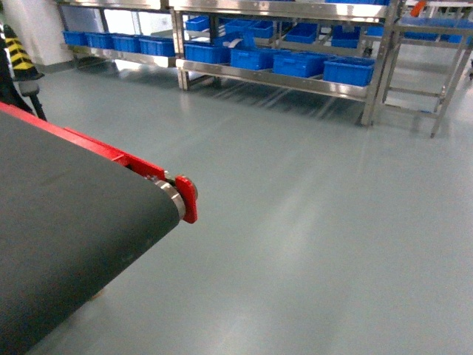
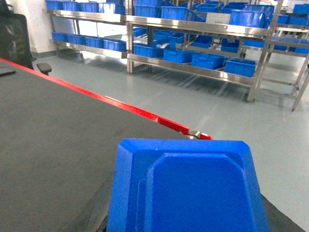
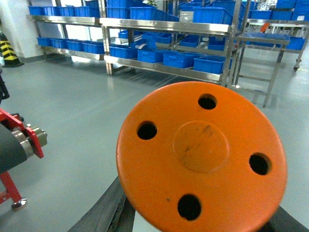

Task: Sort blue parts and orange caps into right shelf containers

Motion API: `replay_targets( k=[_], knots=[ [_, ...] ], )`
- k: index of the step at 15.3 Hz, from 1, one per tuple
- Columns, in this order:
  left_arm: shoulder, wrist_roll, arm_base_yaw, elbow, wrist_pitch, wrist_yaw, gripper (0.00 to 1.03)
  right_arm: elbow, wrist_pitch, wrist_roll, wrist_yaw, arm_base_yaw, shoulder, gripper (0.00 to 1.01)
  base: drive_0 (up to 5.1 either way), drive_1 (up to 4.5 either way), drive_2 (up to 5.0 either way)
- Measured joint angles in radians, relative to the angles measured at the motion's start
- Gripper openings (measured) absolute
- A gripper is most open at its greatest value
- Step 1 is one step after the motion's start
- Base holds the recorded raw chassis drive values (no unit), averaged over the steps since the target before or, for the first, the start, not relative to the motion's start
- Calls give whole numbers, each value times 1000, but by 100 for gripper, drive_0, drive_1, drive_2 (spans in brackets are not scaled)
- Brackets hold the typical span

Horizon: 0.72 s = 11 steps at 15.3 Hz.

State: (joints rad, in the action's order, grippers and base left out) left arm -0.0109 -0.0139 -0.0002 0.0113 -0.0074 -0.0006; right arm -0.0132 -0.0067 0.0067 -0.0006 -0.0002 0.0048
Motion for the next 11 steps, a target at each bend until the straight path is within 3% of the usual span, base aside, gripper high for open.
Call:
replay_targets(
  k=[11],
  knots=[
    [0, 0, 0, 0, 0, 0, 41, 0, 0, 0, 0, 0, 0, 43, -160, -160, -160]
  ],
)
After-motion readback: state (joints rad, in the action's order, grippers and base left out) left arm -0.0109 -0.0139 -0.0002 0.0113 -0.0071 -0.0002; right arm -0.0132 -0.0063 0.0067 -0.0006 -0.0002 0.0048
